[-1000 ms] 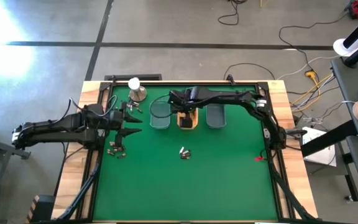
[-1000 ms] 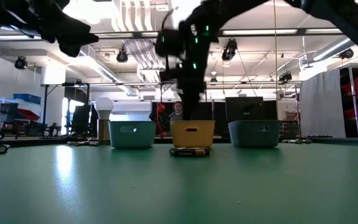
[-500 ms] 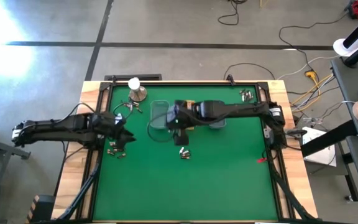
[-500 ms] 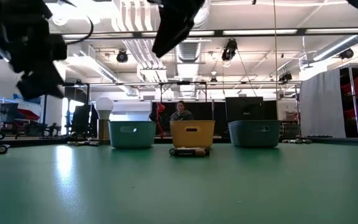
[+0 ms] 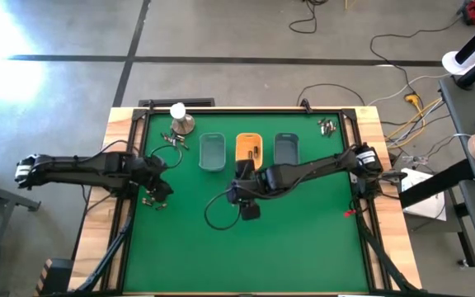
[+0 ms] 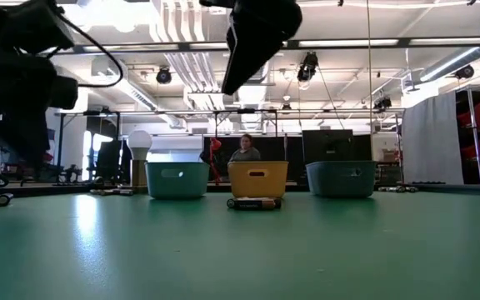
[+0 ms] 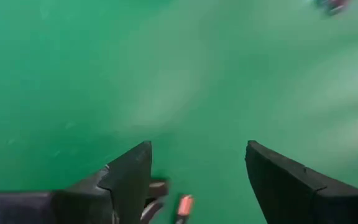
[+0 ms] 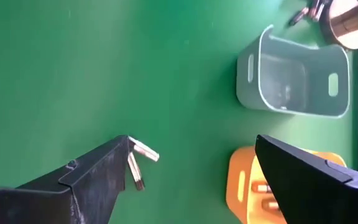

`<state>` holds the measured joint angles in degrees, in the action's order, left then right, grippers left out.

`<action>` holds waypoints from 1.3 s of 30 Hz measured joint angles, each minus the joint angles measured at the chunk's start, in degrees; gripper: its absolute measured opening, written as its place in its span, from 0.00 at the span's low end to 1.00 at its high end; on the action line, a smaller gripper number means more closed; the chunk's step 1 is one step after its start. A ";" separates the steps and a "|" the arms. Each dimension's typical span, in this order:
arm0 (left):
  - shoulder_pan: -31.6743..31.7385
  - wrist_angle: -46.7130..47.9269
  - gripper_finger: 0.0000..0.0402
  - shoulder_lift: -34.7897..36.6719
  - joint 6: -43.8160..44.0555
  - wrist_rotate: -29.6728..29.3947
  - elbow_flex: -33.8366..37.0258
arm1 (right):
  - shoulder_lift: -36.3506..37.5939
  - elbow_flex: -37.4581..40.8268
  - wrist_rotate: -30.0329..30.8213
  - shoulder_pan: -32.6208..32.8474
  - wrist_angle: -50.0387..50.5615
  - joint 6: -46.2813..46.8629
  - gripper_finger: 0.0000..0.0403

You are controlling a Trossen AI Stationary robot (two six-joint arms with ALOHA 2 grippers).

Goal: Sort batteries
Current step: Put the large black battery into the yellow bin

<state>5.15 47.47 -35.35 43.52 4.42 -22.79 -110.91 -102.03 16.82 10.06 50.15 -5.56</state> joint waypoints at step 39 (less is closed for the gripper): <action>0.04 13.76 0.58 -15.55 -0.36 -5.51 -12.00 | 0.02 1.96 1.77 2.45 0.13 1.63 0.86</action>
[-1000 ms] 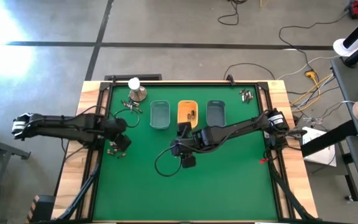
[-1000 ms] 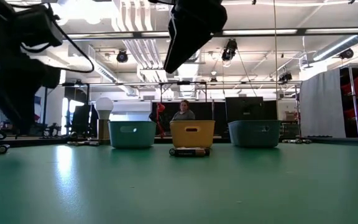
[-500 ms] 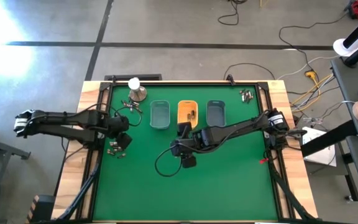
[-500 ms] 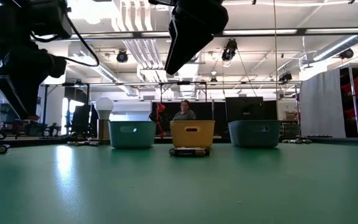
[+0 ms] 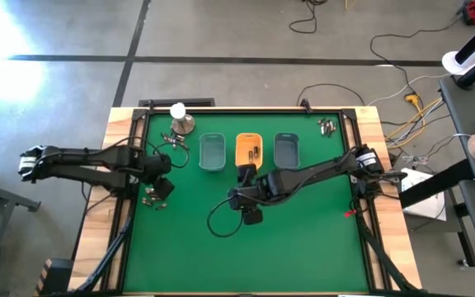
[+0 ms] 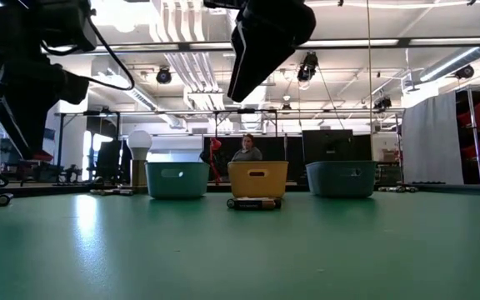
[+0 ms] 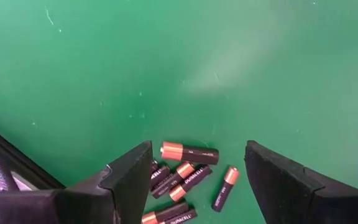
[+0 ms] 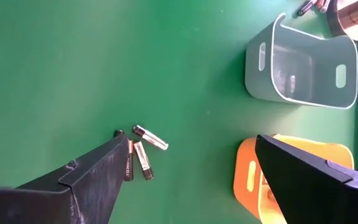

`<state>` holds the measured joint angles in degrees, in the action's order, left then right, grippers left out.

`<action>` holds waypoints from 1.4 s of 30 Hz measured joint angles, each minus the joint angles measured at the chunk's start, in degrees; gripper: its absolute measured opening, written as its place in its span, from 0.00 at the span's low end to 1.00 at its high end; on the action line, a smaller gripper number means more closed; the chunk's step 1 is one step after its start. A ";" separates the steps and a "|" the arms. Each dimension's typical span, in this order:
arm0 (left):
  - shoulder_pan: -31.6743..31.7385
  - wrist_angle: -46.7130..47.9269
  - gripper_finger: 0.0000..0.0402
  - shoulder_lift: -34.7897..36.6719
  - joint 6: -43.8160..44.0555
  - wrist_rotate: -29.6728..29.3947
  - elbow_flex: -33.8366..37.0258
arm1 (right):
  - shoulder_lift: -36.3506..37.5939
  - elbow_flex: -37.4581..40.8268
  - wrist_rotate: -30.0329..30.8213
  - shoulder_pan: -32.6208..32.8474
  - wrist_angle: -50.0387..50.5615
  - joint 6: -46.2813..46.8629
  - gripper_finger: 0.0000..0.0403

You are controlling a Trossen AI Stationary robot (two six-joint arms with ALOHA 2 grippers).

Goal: Sort batteries
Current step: Put the large black battery into the yellow bin

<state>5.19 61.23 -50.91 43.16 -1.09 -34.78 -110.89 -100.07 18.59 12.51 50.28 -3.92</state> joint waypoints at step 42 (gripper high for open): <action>-0.20 -4.98 0.69 -9.04 -1.85 0.13 4.25 | 0.00 0.02 -1.05 4.57 1.30 6.47 0.86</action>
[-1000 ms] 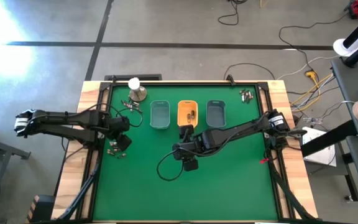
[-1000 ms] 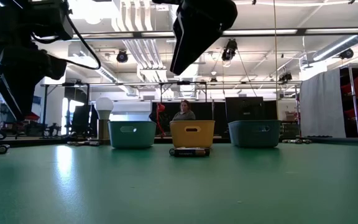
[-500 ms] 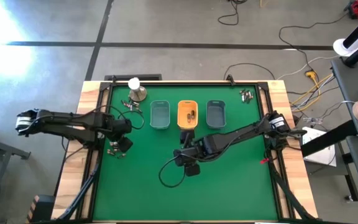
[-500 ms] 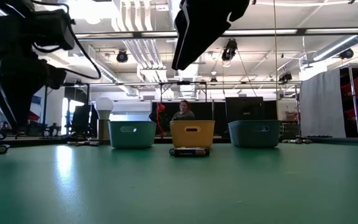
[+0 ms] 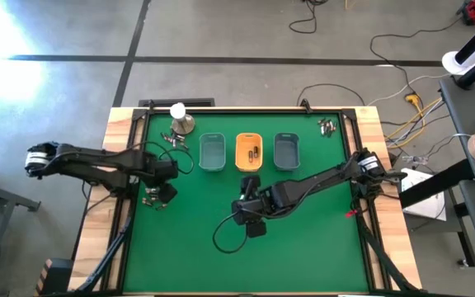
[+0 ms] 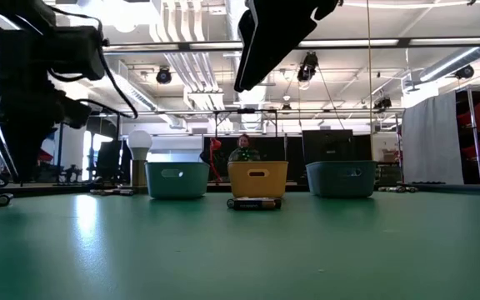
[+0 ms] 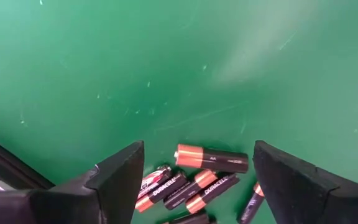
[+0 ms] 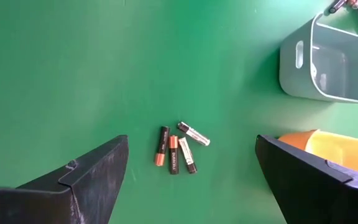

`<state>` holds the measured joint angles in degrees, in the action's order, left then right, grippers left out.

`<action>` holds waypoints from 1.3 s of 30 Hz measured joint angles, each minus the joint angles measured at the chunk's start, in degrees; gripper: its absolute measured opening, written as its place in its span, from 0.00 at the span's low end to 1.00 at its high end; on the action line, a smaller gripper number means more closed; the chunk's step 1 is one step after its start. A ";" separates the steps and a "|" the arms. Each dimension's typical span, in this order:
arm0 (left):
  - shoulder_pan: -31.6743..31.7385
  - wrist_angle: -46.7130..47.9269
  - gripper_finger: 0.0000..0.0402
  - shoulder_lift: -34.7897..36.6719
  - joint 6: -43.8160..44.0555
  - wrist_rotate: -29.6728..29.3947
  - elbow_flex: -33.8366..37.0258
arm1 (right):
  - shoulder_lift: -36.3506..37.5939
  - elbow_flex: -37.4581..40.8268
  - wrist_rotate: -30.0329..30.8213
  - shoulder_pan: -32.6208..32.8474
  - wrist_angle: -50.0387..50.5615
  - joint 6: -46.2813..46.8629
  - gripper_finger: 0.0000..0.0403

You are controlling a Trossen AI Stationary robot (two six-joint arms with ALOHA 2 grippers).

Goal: Sort batteries
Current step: Put the large black battery into the yellow bin

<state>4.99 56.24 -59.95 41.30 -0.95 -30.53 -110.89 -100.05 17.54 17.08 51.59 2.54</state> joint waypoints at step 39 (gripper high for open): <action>-8.70 -6.81 0.51 -6.63 2.36 -0.77 2.80 | 0.48 0.04 0.53 0.94 3.86 1.05 0.86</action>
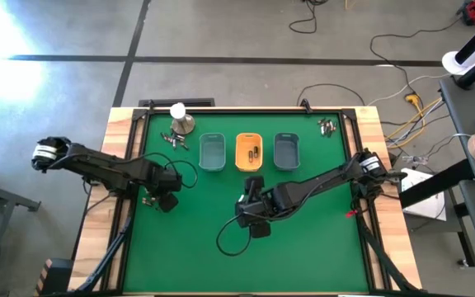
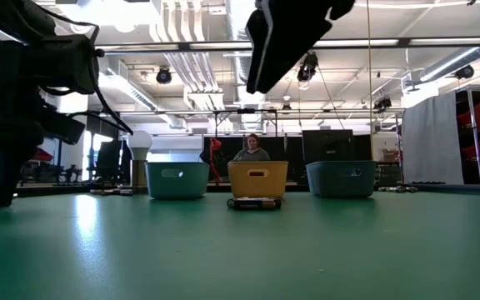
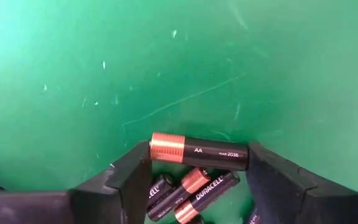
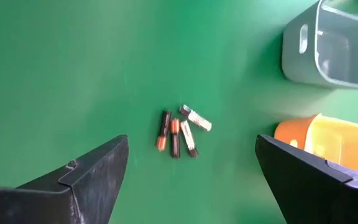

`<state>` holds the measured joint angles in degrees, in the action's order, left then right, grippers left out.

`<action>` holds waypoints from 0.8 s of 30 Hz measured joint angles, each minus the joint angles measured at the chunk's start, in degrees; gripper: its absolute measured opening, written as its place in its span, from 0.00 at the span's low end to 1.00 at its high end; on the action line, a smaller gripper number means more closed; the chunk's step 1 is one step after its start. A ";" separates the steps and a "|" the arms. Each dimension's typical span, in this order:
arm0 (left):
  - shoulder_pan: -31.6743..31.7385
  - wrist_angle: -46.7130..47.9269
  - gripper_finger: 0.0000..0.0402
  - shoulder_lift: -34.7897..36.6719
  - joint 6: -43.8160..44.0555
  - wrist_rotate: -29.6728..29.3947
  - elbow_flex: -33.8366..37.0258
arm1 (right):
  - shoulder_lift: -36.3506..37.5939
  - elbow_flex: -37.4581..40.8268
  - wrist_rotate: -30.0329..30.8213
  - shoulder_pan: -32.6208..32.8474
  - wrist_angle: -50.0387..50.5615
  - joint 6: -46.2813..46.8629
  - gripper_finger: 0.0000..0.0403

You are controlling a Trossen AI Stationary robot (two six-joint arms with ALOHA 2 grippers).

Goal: Sort batteries
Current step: Put the large black battery into the yellow bin

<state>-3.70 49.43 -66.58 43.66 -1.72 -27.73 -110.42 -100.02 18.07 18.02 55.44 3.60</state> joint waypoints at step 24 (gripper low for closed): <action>11.78 -41.37 0.50 -6.79 -33.74 -6.16 -13.25 | 17.65 34.52 -1.72 -0.31 -24.04 9.94 0.76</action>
<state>8.08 8.06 -73.38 9.92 -7.88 -40.98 -92.77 -65.50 16.36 17.72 31.41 13.54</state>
